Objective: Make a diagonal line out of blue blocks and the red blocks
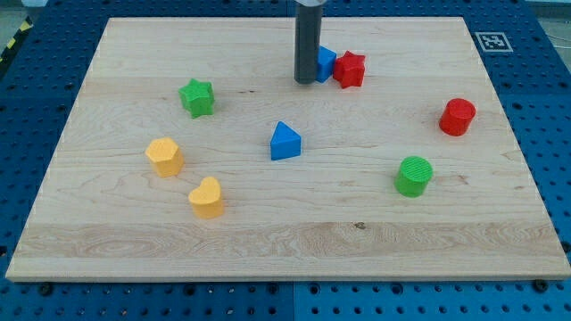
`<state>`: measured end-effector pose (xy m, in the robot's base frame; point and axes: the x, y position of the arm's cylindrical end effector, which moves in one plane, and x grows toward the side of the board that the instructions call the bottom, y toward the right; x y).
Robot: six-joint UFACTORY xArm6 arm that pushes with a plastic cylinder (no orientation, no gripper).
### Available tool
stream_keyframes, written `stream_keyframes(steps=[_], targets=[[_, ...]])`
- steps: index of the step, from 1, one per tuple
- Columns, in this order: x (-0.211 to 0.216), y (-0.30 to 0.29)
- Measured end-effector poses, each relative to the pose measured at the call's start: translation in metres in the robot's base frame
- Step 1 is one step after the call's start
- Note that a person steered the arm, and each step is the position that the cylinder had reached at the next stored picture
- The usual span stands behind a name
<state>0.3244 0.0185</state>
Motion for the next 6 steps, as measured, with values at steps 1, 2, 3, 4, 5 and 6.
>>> stream_keyframes(steps=[1, 2, 3, 4, 5, 6], targets=[[-0.032, -0.01], [-0.052, -0.01], [-0.064, -0.006], [-0.059, 0.008], [-0.044, 0.023], [-0.025, 0.033]])
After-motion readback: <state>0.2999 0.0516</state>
